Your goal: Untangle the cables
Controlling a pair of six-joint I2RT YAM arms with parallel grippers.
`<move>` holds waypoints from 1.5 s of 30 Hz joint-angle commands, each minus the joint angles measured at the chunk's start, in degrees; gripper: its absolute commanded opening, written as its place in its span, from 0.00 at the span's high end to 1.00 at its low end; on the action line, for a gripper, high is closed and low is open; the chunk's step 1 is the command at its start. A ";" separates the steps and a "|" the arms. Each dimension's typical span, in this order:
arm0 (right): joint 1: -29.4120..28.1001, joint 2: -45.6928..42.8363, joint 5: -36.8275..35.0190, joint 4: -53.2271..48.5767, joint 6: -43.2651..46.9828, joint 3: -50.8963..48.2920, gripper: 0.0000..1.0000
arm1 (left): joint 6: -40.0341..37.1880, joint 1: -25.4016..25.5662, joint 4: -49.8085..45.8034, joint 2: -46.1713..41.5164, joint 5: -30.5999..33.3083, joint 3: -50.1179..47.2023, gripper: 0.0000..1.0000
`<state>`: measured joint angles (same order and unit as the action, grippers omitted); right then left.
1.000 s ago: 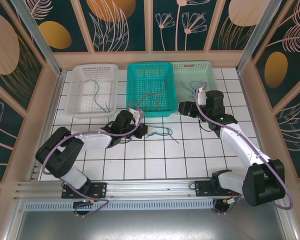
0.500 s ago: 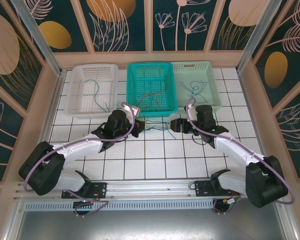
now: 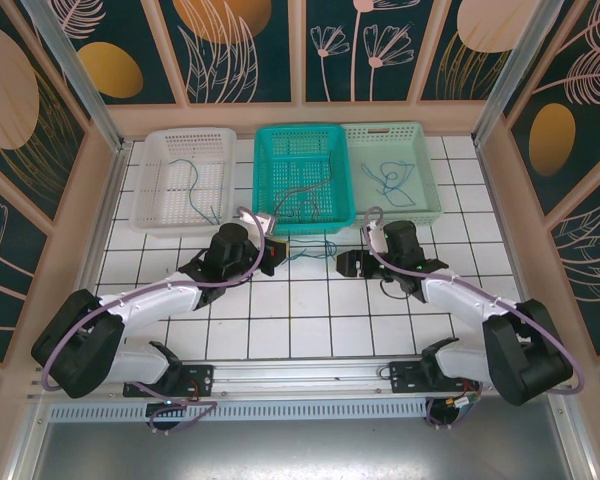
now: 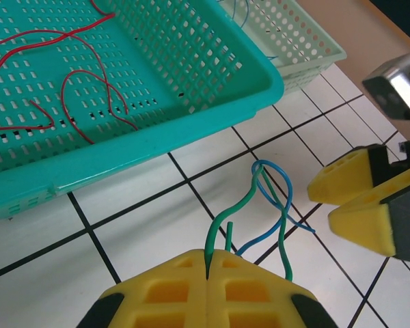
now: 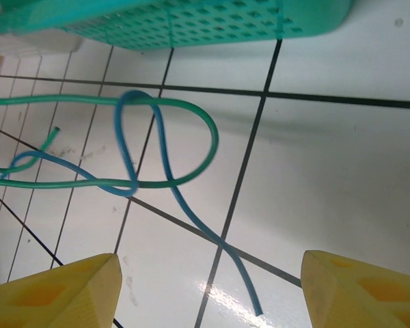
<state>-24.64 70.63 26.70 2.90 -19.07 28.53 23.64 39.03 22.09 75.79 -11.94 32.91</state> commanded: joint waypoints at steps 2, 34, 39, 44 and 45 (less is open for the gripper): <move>-0.62 1.16 0.85 3.13 -0.07 -1.02 0.30 | 1.01 0.20 1.75 -1.01 -0.76 -0.12 1.00; -1.96 3.42 -5.13 -3.59 4.24 3.27 1.00 | 2.55 0.13 -0.02 -4.38 2.52 0.02 1.00; -1.64 -1.04 -6.20 -3.33 3.33 1.02 1.00 | 2.97 0.09 -0.38 -9.94 5.89 -1.59 1.00; -1.14 -10.00 -10.60 -4.93 3.19 -0.14 1.00 | 1.66 0.16 -7.24 -13.72 8.75 -1.99 1.00; -0.75 -11.99 -10.79 -5.49 3.16 -0.30 1.00 | 1.44 0.15 -8.11 -14.37 8.78 -2.56 1.00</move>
<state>-26.26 63.64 19.07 -1.19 -15.38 29.04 25.91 39.03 18.94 62.92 -5.50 31.92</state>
